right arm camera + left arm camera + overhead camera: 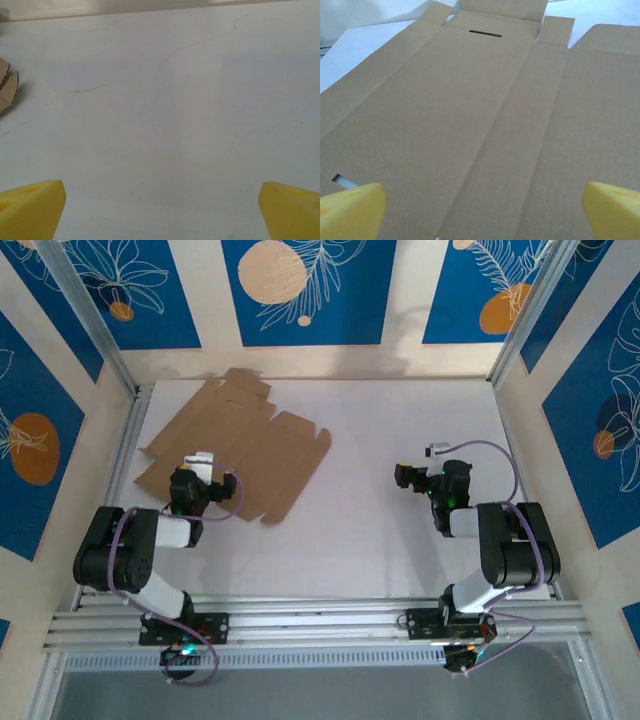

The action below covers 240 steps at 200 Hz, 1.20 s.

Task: Fold the paper box

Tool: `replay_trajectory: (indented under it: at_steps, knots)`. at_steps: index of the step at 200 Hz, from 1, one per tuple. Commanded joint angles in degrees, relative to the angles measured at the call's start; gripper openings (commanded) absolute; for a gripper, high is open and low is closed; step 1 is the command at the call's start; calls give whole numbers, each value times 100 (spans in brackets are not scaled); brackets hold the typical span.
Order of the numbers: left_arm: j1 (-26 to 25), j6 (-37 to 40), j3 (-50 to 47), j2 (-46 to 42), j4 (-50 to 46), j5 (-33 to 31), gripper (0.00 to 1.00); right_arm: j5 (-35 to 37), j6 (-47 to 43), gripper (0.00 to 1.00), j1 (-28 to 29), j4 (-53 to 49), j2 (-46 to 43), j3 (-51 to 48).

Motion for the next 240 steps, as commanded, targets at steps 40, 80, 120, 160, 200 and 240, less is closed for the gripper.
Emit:
replay_trajectory:
  at_steps: [40,80,120,160,200,240]
  knots:
    - [54,0,39,-24,109,123,100,-113,17,99,-47,11,-83,70]
    - [54,5,39,-22,102,120,100,-135,21,99,-58,9,-84,66]
    - [55,0,39,-17,118,123,100,-171,33,99,-74,-4,-84,76]
    - [50,3,36,-13,123,107,100,-555,4,99,-181,-61,-83,112]
    - [49,0,39,-17,110,114,100,-613,35,99,-201,-6,-84,79]
    - [48,8,22,-35,130,112,100,-691,77,99,-252,120,-108,9]
